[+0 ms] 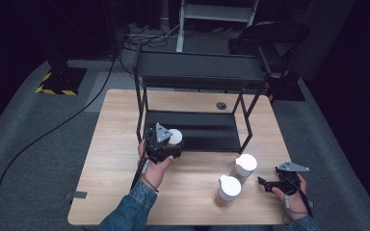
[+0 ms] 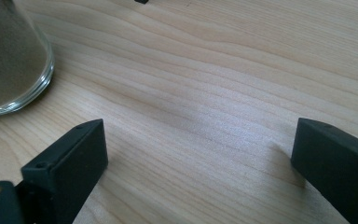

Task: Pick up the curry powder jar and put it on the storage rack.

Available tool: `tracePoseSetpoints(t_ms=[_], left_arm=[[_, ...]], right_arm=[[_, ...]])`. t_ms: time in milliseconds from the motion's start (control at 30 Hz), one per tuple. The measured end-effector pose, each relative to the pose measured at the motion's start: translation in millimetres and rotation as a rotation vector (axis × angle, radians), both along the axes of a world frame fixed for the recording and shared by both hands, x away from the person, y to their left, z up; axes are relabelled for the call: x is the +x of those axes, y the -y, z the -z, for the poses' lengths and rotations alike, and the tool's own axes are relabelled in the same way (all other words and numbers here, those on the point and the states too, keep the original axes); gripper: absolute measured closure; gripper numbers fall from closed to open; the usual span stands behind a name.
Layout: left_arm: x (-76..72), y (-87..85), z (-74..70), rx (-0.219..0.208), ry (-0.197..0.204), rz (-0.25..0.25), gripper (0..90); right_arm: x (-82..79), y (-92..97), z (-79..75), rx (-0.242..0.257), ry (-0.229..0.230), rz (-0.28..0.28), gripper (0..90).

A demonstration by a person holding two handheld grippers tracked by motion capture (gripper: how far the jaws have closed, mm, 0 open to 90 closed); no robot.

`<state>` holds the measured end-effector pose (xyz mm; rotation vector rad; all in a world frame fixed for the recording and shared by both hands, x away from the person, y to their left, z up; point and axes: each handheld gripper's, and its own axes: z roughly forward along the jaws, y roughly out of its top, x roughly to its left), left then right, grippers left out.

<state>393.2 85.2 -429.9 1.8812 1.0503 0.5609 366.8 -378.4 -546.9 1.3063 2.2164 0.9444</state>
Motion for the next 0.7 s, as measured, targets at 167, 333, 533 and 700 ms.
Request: tracePoseSetpoints(t_ms=[167,333,533,700], left_arm=[[4.2,-2.6,-6.3,-0.012,-0.001,0.000,32.7],[6.7,-4.2,-14.3,-0.009,0.010,0.000,32.8],[11.4,-9.3,-20.5,-0.028,0.010,0.009,32.8],[15.8,-9.5,-25.0,-0.016,0.017,0.009,32.8]], right_arm=[[0.0,0.0,0.0,0.000,0.000,0.000,3.5],[0.0,0.0,0.0,0.000,0.000,0.000,3.5],[0.1,0.1,0.0,0.000,0.000,0.000,3.4],[0.1,0.0,0.0,0.000,0.000,0.000,3.4]])
